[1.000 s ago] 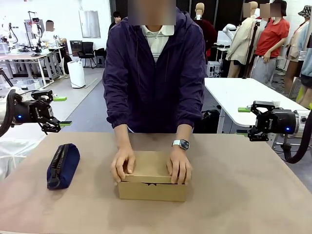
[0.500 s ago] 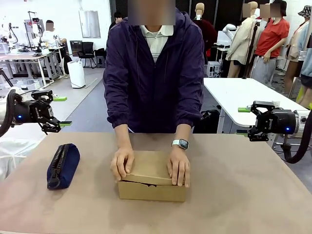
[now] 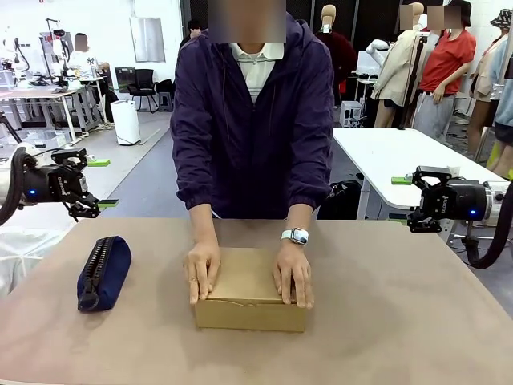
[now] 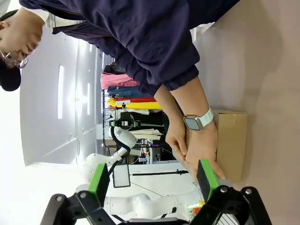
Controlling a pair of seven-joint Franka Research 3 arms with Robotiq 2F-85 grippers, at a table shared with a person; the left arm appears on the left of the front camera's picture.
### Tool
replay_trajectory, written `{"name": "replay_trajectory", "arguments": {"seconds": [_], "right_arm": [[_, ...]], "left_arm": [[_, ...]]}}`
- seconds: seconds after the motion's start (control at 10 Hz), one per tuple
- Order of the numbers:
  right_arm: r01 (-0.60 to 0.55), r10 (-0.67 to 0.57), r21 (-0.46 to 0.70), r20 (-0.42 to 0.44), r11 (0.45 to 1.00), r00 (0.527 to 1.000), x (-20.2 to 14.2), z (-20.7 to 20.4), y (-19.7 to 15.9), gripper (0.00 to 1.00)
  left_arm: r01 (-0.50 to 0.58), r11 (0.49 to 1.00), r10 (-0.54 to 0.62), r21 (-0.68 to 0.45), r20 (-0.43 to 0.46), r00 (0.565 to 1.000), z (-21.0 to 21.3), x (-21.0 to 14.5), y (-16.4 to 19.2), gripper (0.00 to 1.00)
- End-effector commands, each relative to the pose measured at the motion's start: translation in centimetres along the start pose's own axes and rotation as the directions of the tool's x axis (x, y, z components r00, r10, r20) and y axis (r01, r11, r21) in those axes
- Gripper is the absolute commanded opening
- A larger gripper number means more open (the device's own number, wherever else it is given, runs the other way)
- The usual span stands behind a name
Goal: Pack the items into the box.
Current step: Close the Mailer Box.
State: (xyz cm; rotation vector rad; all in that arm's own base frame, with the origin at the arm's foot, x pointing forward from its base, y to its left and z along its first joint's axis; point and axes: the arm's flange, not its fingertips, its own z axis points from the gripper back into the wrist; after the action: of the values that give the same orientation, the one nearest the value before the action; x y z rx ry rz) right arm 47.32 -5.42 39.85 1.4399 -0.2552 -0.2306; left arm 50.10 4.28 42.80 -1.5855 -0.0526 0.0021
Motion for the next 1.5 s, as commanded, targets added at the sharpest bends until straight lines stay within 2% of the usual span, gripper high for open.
{"name": "replay_trajectory", "arguments": {"seconds": [0.0,1.4], "right_arm": [[-0.009,0.009,-0.001,-0.01,1.0,1.0,-0.2,0.02,0.42,1.0],[-0.009,0.009,-0.001,-0.01,1.0,1.0,-0.2,0.02,0.42,1.0]], "left_arm": [[0.019,1.0,-0.019,-0.018,-0.001,1.0,0.12,-0.08,-0.11,1.0],[0.019,1.0,-0.019,-0.018,-0.001,1.0,0.12,-0.08,-0.11,1.0]]}}
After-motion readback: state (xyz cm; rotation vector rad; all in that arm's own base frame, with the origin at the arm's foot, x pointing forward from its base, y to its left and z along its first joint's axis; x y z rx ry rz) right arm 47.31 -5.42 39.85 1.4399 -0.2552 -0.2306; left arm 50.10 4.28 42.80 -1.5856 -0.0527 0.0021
